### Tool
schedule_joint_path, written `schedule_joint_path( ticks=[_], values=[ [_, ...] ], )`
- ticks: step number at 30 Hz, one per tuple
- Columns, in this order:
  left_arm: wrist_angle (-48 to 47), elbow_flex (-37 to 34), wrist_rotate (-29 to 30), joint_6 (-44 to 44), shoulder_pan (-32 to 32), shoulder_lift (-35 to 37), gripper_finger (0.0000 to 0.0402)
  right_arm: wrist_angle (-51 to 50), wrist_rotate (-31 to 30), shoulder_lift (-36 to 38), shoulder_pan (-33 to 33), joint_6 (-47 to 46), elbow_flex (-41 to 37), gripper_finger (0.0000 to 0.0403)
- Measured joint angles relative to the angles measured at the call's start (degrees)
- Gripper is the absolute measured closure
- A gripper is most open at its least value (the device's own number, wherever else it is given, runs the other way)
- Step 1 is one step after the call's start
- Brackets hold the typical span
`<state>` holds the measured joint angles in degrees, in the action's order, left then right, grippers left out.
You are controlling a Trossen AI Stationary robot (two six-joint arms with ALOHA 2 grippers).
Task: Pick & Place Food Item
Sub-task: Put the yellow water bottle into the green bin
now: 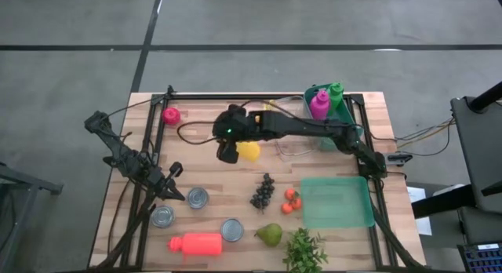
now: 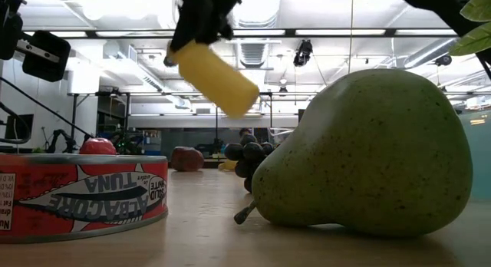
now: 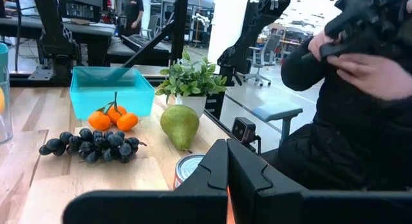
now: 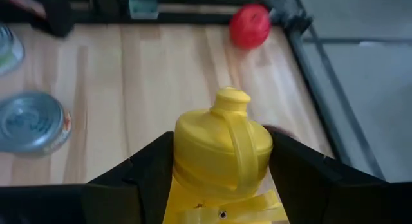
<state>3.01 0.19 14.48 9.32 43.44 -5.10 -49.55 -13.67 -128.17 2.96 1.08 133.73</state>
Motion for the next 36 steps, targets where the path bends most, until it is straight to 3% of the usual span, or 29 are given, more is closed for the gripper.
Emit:
schedule_joint_path(
  ticks=[6, 13, 23, 27, 32, 36],
  values=[
    [0.0, 0.0, 0.0, 0.0, 0.0, 0.0, 0.0402, 5.1, 1.0, 4.2, -0.5, 3.9, -2.6, 0.0184],
    [0.0, 0.0, 0.0, 0.0, 0.0, 0.1, 0.0402, 19.5, 6.5, 10.8, -1.1, 7.4, -15.3, 0.0184],
    [0.0, 0.0, 0.0, 0.0, 0.0, -0.4, 0.0402, 53.5, 7.7, 27.8, -2.0, 9.6, -50.0, 0.0184],
    [0.0, 0.0, 0.0, 0.0, 0.0, -0.4, 0.0402, 66.6, 5.5, 32.6, -1.9, 9.0, -64.4, 0.0184],
    [0.0, 0.0, 0.0, 0.0, 0.0, -0.4, 0.0402, 89.9, 4.5, 35.1, -1.9, 7.8, -79.8, 0.0184],
    [0.0, 0.0, 0.0, 0.0, 0.0, -0.4, 0.0402, 107.3, 2.2, 32.6, -2.0, 8.9, -88.5, 0.0184]
  ],
)
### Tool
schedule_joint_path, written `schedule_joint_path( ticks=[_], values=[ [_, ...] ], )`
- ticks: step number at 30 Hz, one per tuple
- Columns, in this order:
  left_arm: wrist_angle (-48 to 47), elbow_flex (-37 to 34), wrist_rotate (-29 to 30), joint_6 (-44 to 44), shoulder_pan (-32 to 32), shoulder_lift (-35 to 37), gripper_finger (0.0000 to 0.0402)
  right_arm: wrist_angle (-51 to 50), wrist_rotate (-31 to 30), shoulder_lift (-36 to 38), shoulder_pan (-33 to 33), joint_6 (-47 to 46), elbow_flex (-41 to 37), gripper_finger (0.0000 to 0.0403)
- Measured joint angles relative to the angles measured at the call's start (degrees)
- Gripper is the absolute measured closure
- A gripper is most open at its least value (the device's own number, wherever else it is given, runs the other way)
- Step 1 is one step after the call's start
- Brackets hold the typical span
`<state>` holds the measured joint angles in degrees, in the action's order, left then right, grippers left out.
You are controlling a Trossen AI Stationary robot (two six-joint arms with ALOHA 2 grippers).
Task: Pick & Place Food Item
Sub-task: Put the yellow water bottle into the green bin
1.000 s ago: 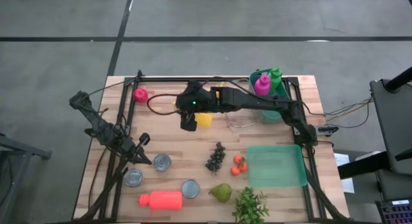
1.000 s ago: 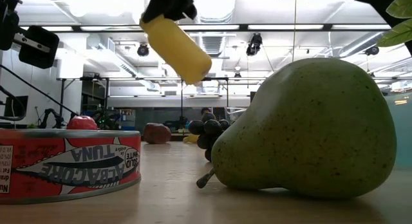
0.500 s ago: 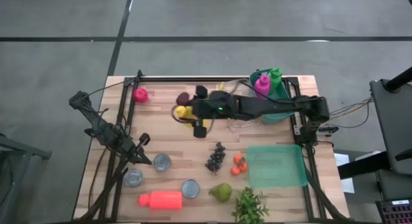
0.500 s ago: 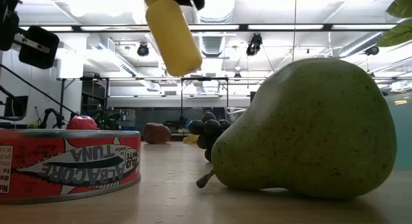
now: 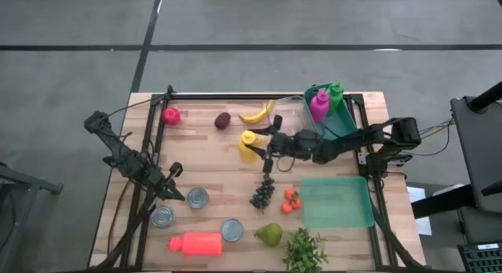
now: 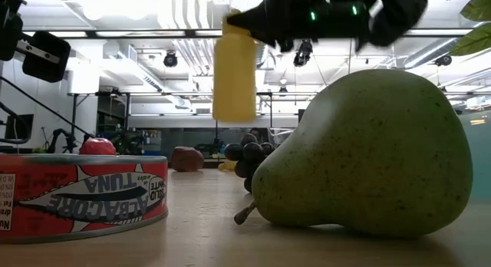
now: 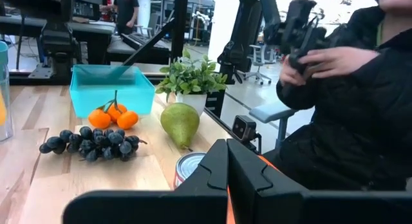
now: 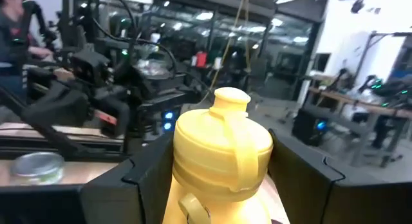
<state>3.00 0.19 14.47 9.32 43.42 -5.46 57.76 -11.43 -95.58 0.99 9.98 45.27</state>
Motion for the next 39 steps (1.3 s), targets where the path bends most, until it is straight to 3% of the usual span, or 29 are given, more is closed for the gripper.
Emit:
schedule_joint_path(
  ticks=[7, 30, 39],
  values=[
    [0.0, 0.0, 0.0, 0.0, 0.0, 0.0, 0.0402, 10.2, -0.2, -5.8, 0.0, -2.1, -4.1, 0.0184],
    [0.0, 0.0, 0.0, 0.0, 0.0, 0.0, 0.0402, 17.9, -0.4, -12.9, 0.0, -2.2, -4.4, 0.0184],
    [0.0, 0.0, 0.0, 0.0, 0.0, 0.0, 0.0402, 16.9, -14.5, -5.2, -4.4, 4.2, -4.9, 0.0184]
  ],
)
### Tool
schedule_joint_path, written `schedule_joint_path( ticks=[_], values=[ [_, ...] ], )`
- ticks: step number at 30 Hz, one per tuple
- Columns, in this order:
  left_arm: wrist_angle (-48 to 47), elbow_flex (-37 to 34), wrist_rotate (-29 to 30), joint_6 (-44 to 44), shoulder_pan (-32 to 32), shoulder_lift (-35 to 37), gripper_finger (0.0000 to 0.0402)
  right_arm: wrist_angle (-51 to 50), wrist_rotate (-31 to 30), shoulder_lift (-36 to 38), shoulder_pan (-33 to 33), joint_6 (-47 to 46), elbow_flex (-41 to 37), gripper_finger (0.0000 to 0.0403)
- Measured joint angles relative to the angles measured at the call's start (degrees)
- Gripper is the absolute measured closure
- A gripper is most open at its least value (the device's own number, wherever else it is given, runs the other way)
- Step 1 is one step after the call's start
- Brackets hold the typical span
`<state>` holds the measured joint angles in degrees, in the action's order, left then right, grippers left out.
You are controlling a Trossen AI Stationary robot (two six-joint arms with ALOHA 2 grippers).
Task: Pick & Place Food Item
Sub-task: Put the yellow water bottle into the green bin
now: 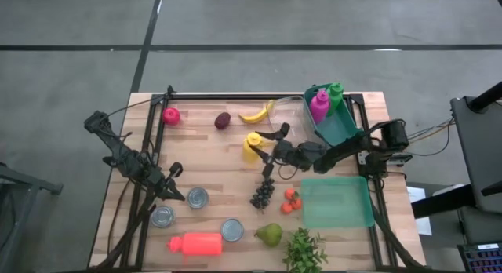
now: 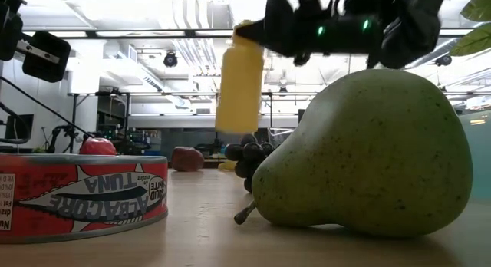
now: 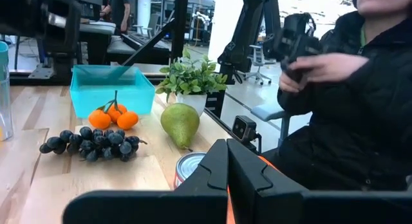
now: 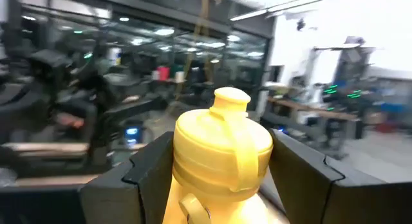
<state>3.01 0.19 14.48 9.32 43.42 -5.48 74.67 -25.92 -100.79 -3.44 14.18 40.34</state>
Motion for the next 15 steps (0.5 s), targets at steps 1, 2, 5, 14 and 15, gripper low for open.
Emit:
schedule_joint_path(
  ticks=[1, 2, 5, 14, 15],
  values=[
    [0.0, 0.0, 0.0, 0.0, 0.0, 0.0, 0.0402, -1.0, -2.6, 1.5, -0.7, 1.5, 0.0, 0.0184],
    [0.0, 0.0, 0.0, 0.0, 0.0, 0.0, 0.0402, -1.8, -5.3, 3.0, -1.4, 3.2, 0.0, 0.0184],
    [0.0, 0.0, 0.0, 0.0, 0.0, 0.0, 0.0402, -4.3, -12.4, 7.4, -3.1, 8.7, 0.0, 0.0184],
    [0.0, 0.0, 0.0, 0.0, 0.0, 0.0, 0.0402, -5.5, -31.4, 19.2, -5.2, 24.0, -0.4, 0.0184],
    [0.0, 0.0, 0.0, 0.0, 0.0, 0.0, 0.0402, -5.4, -33.1, 20.6, -5.2, 25.4, -0.5, 0.0184]
  ],
)
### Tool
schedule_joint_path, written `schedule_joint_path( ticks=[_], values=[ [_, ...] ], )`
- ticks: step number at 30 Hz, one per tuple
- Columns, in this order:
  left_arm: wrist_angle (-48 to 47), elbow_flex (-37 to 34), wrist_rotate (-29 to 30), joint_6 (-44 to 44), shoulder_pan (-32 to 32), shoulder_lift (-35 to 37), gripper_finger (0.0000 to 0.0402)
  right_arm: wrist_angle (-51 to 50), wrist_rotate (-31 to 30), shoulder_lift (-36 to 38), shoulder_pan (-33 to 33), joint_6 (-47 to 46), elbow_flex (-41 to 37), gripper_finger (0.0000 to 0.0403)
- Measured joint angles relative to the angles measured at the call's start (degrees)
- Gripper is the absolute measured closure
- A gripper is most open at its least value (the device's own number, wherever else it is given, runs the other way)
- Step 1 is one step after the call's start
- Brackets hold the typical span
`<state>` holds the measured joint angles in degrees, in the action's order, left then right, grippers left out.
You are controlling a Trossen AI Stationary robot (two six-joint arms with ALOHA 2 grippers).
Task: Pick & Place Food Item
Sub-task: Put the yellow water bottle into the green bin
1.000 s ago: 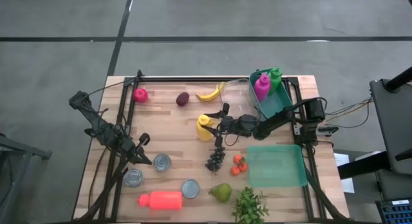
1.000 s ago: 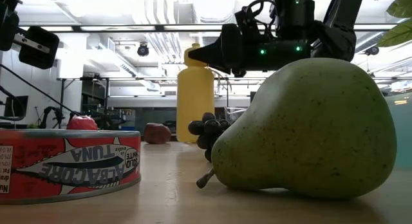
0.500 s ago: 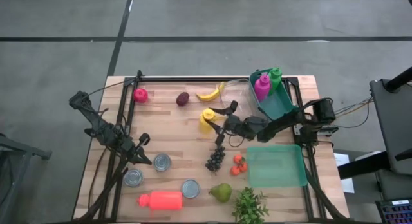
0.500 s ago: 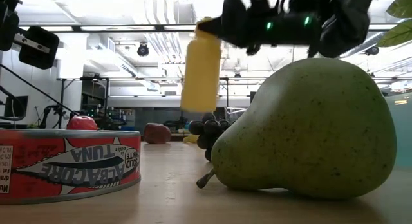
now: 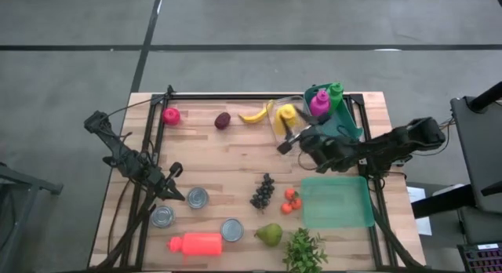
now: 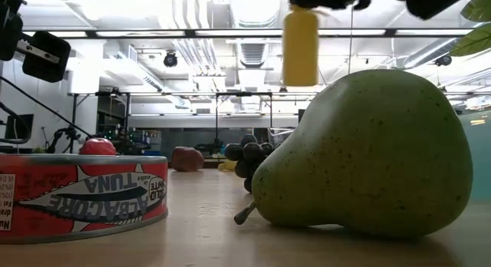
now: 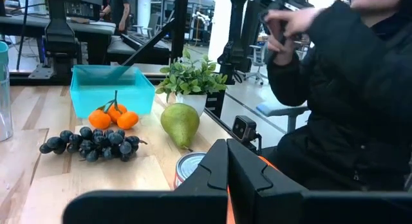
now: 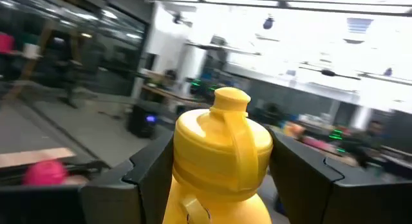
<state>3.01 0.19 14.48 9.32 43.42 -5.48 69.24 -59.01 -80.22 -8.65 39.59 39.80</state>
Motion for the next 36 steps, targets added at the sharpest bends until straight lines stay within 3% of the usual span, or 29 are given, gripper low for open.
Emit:
schedule_joint_path(
  ticks=[4, 12, 19, 30, 36],
  values=[
    [0.0, 0.0, 0.0, 0.0, 0.0, 0.0, 0.0402, 0.0, -6.3, 5.2, 0.0, 4.4, -2.7, 0.0184],
    [0.0, 0.0, 0.0, 0.0, 0.0, 0.0, 0.0402, 3.6, -15.7, 17.2, 3.6, 3.2, -12.7, 0.0184],
    [0.0, 0.0, 0.0, 0.0, 0.0, 0.0, 0.0402, 3.6, -16.3, 26.4, 7.8, 2.5, -20.3, 0.0184],
    [0.0, 0.0, 0.0, 0.0, 0.0, 0.0, 0.0402, 3.5, -20.7, 28.7, 9.0, -3.3, -27.9, 0.0184],
    [0.0, 0.0, 0.0, 0.0, 0.0, 0.0, 0.0402, 3.6, -24.3, 29.2, 11.2, -1.2, -28.7, 0.0184]
  ],
)
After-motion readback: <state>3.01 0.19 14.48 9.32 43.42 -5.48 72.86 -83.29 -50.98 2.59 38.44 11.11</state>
